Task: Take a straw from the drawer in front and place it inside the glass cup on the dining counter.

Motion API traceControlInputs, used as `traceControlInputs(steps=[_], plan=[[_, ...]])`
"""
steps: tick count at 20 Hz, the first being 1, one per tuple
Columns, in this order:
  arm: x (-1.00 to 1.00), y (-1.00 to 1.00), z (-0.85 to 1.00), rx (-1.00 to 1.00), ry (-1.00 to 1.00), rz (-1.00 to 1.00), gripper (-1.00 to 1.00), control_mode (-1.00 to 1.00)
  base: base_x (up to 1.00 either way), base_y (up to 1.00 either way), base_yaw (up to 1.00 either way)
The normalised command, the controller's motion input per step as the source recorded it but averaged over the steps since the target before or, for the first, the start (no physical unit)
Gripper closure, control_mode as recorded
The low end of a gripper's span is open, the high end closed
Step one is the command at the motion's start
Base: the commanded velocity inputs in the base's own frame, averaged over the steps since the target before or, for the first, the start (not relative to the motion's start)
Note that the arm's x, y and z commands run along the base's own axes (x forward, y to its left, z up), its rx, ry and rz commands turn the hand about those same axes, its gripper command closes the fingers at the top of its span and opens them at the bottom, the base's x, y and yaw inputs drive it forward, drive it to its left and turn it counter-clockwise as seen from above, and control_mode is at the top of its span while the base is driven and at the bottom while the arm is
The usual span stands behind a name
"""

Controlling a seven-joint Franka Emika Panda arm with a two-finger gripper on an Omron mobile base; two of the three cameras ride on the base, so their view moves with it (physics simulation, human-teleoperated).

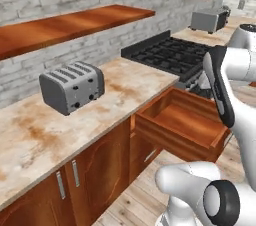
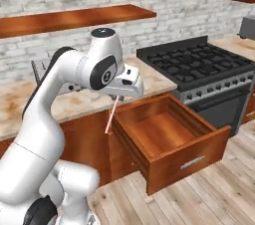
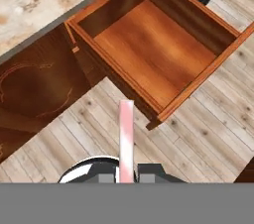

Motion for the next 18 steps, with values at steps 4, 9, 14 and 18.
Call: traceControlInputs(steps=[4, 9, 14, 18], plan=[[0.00, 0.00, 0.00, 0.00, 0.00, 0.00, 1.00, 1.00, -0.18, -0.07, -0.87], [0.00, 0.00, 0.00, 0.00, 0.00, 0.00, 1.00, 1.00, -0.16, -0.21, -0.85], [0.00, 0.00, 0.00, 0.00, 0.00, 0.00, 1.00, 1.00, -0.16, -0.38, -0.80], [0.00, 0.00, 0.00, 0.00, 0.00, 0.00, 1.00, 1.00, -0.14, -0.38, -0.78]])
